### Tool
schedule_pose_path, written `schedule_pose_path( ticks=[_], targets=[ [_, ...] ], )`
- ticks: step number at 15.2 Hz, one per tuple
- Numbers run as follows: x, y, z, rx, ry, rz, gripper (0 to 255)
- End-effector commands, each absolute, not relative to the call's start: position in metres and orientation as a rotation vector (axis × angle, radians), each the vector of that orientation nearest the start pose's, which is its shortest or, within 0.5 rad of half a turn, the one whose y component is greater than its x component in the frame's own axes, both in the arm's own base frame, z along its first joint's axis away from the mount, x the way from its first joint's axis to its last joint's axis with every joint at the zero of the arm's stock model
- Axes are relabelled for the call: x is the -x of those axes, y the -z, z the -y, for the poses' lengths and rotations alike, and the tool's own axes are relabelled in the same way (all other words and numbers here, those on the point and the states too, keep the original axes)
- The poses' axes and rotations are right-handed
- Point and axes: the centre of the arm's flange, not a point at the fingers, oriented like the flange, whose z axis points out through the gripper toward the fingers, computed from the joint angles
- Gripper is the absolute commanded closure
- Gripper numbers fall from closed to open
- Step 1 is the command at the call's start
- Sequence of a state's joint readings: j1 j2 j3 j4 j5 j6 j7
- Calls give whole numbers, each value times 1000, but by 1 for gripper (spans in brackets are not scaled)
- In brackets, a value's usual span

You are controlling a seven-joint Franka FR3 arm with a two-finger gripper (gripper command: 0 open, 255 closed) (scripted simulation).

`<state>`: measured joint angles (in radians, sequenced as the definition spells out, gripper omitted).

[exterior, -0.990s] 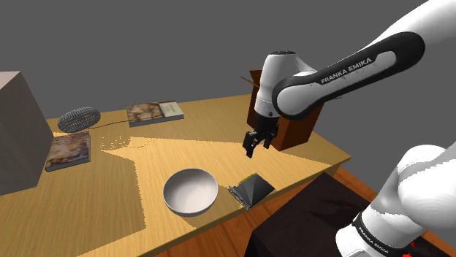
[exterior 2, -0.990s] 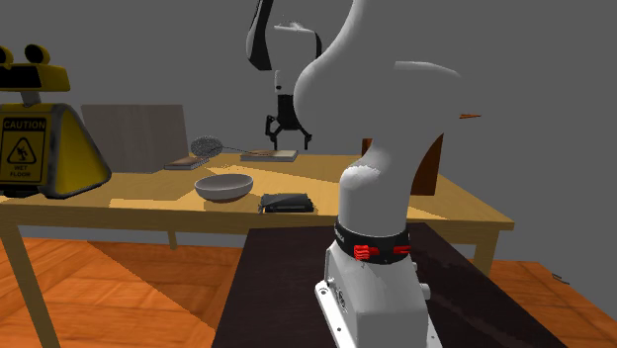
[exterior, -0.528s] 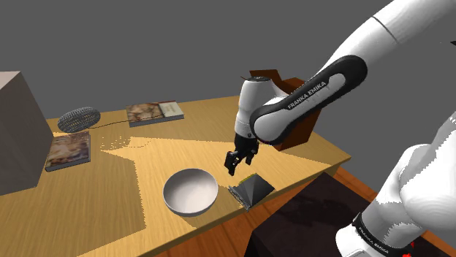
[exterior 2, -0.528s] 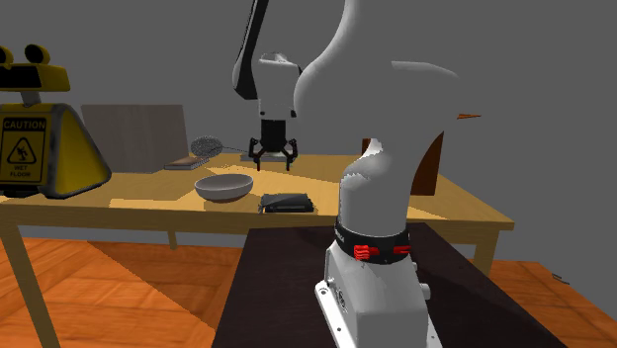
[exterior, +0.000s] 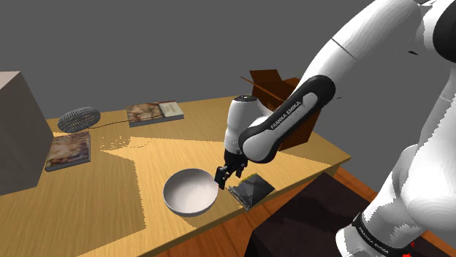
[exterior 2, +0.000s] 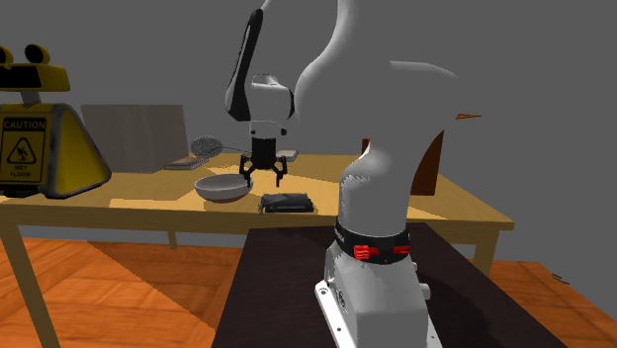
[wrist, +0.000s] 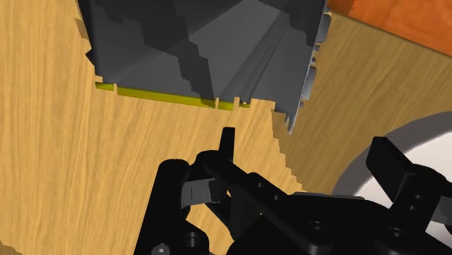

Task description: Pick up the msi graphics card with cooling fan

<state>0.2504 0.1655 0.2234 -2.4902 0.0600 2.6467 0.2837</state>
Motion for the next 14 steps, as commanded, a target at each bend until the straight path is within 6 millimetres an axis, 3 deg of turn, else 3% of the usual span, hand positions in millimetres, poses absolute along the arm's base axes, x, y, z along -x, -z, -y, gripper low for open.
schedule_pose_path(
  ticks=[1,4,5,14],
  targets=[
    [-421,-213,-218,3076,-45,207,0],
    [-421,-205,-218,3076,-45,207,0],
    [-421,-202,-217,3076,-45,208,255],
    [-421,-205,-218,3076,-45,207,255]
  ],
)
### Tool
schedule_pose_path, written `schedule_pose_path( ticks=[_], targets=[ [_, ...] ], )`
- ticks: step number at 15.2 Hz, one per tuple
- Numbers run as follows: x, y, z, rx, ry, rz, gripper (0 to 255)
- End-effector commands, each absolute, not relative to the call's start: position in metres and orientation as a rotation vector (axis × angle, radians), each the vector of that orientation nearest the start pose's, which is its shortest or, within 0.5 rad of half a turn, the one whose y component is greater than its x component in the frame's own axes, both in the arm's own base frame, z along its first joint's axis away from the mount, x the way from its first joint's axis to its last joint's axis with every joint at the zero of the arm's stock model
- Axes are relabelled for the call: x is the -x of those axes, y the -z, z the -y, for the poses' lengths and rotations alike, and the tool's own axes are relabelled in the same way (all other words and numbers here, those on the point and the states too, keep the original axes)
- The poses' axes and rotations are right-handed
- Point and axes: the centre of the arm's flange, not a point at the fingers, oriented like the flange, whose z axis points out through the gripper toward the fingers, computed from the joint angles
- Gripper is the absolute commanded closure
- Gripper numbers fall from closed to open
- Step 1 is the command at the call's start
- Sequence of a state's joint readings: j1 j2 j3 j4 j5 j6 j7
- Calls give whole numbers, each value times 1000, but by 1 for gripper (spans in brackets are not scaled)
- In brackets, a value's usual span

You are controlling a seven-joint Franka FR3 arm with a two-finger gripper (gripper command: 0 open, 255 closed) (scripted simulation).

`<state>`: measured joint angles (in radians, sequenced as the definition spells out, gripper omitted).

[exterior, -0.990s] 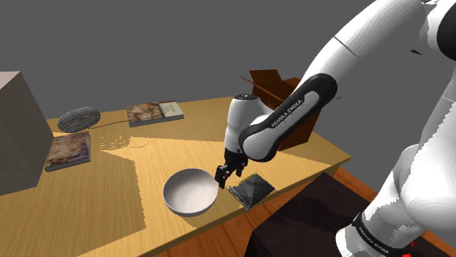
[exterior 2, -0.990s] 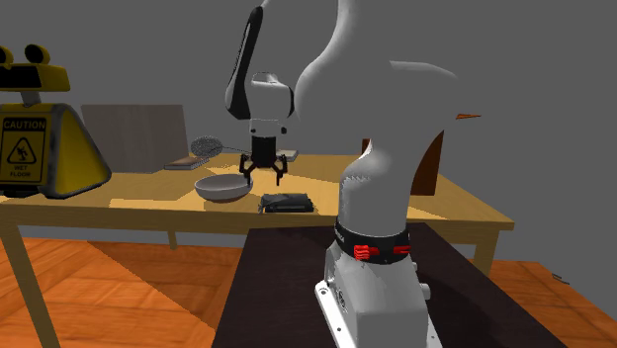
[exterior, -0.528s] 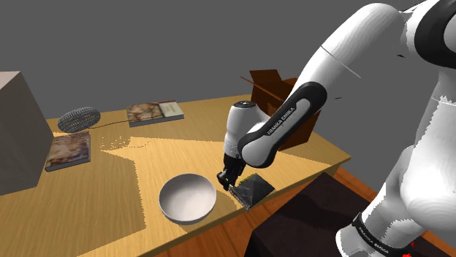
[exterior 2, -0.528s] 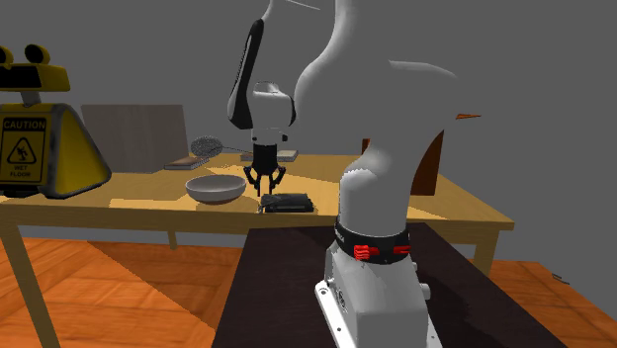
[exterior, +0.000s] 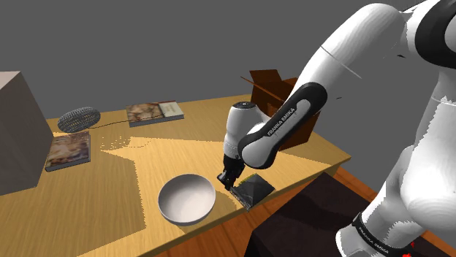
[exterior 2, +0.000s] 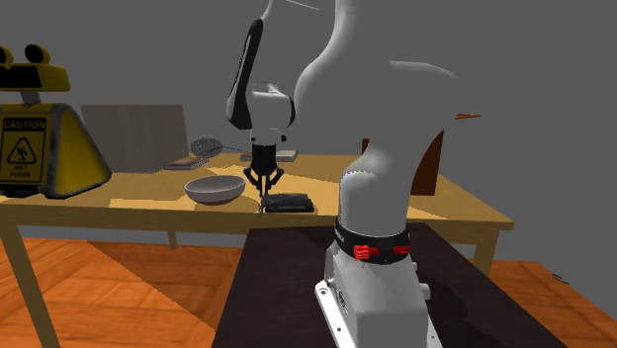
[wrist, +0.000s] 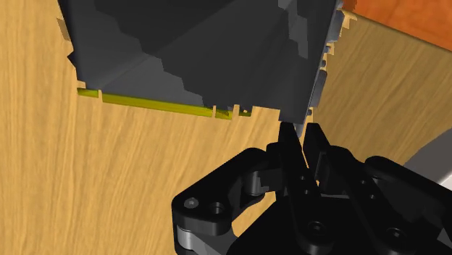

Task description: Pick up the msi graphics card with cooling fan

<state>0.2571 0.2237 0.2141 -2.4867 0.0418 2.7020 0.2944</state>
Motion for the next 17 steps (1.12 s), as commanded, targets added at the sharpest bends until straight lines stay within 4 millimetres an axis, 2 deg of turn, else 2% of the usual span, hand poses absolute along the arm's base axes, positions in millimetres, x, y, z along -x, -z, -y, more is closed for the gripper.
schedule_pose_path(
  ticks=[1,15,17],
  targets=[
    [-420,-210,-218,3076,-45,207,255],
    [-421,-284,-218,3076,-45,207,255],
    [-421,-285,-218,3076,-45,207,255]
  ],
)
